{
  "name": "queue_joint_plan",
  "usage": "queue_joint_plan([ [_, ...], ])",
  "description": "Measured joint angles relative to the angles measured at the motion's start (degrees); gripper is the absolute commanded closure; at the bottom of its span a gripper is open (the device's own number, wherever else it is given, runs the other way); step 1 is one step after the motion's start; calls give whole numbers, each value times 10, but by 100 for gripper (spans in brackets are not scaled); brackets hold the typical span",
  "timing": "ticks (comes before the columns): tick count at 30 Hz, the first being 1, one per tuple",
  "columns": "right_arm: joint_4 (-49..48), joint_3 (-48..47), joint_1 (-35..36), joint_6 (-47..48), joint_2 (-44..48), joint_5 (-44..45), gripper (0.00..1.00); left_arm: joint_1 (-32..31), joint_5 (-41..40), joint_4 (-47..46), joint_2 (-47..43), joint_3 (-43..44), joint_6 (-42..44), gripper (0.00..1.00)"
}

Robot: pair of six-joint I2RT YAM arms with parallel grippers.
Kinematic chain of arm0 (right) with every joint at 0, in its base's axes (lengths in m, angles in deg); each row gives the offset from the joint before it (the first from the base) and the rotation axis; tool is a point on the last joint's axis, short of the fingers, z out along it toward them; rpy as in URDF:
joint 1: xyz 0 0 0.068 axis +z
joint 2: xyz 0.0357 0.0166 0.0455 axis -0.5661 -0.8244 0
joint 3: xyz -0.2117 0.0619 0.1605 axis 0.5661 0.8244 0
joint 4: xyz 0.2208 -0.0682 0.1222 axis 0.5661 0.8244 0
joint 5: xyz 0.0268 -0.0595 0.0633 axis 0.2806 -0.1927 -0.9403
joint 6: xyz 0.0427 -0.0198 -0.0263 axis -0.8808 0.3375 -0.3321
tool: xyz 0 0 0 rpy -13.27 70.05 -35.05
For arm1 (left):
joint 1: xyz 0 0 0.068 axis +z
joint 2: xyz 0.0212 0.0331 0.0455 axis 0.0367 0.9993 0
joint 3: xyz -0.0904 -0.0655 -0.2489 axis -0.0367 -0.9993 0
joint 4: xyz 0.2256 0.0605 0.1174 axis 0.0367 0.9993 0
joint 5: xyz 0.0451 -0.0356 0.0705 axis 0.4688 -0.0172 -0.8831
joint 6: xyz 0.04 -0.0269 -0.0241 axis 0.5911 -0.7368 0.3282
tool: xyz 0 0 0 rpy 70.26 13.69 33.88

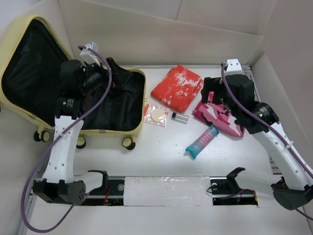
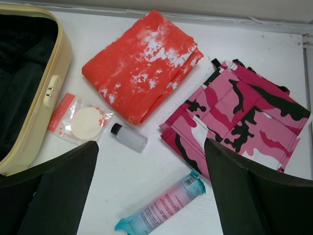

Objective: Pack the luggage

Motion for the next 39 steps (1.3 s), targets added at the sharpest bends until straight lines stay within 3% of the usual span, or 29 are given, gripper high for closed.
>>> queue_joint_plan([
  [3,3,8,-1,-3,7,-5,4,0,18,-19,2,-14,-11,0],
  [5,5,10,-1,-5,8,-7,10,0,33,-35,4,-25,-22,11],
  [6,5,11,-2,-5,9,-9,19,0,46,-51,7,-34,-30,17],
  [7,4,14,-2,-7,11,-9,26,-2,54,-60,10,-40,-36,31],
  [9,9,21,-3,-11,16,-10,51,-22,45,-66,28,-40,-38,49],
  [10,12,22,-3,-13,16,-10,69,-50,19,-62,42,-34,-31,52],
  [12,16,24,-4,-19,18,-13,88,-131,-35,-33,84,3,-6,55],
  [15,27,24,-8,-25,19,-14,95,-260,-128,-2,166,77,26,54],
  [16,34,24,-11,-28,20,-15,95,-287,-144,-2,179,80,30,49],
  [19,43,41,-20,-35,34,-14,89,-318,-183,11,173,41,35,47],
  [23,51,101,-26,-43,76,-36,83,-342,-259,30,138,-44,30,51],
  [26,59,152,-26,-65,89,-62,48,-384,-291,42,129,-101,17,54],
  [27,68,182,-26,-77,88,-73,30,-403,-301,47,130,-111,13,54],
  [31,82,256,-30,-118,85,-83,2,-503,-341,60,153,-124,-1,53],
  [39,79,339,-52,-207,-7,-115,0,-529,-362,46,166,-126,-18,40],
])
